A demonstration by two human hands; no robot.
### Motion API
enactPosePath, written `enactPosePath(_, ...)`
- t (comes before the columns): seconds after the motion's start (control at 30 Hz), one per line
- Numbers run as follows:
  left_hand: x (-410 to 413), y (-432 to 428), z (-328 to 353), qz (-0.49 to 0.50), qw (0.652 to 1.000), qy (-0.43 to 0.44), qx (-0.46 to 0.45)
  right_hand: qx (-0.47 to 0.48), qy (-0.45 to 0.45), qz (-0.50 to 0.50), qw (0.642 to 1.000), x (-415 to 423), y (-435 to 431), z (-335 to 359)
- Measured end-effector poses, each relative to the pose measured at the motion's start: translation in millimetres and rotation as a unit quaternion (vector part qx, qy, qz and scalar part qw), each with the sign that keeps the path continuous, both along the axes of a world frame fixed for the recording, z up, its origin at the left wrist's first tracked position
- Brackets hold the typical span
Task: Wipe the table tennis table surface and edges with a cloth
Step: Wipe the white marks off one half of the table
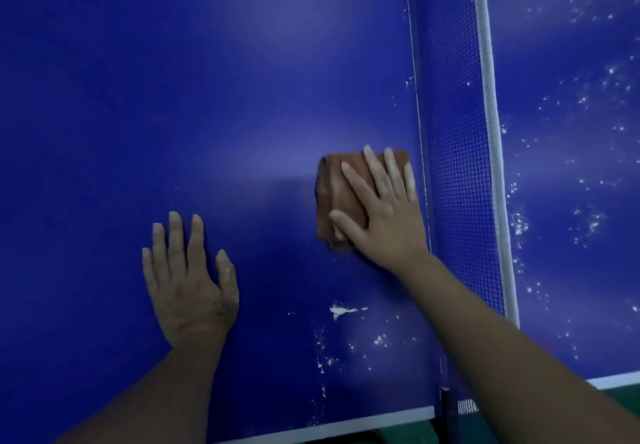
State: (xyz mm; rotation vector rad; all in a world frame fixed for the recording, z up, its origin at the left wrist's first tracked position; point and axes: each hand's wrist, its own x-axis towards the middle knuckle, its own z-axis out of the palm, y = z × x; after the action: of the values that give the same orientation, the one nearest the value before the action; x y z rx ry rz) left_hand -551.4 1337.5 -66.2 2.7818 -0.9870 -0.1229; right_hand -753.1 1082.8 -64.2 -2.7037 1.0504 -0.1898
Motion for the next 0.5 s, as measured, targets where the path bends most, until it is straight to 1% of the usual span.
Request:
enactPosePath(0.07, 1.0, 2.1, -0.8, -0.001, 1.0, -0.002, 0.0, -0.003, -0.001, 0.006, 1.0, 31.9, -33.3, 3.1)
enactPosePath(0.17, 1.0, 0.6, -2.5, -0.005, 1.0, -0.006, -0.002, -0.007, 0.006, 0.078, 0.997, 73.7, -78.5, 6.9)
enactPosePath(0.2, 0.6, -0.1, -2.9, -0.007, 1.0, -0.007, -0.004, -0.004, 0.012, 0.081, 0.997, 84.4, -92.5, 8.7)
enactPosePath(0.33, 1.3, 0.0, -2.7, -0.009, 1.0, -0.011, -0.014, 0.028, 0.041, 0.01, 0.999, 101.5, -128.5, 14.7)
enactPosePath(0.5, 0.5, -1.2, -1.3, -0.009, 1.0, -0.008, -0.019, 0.017, 0.032, -0.031, 0.999, 83.9, -121.5, 11.8)
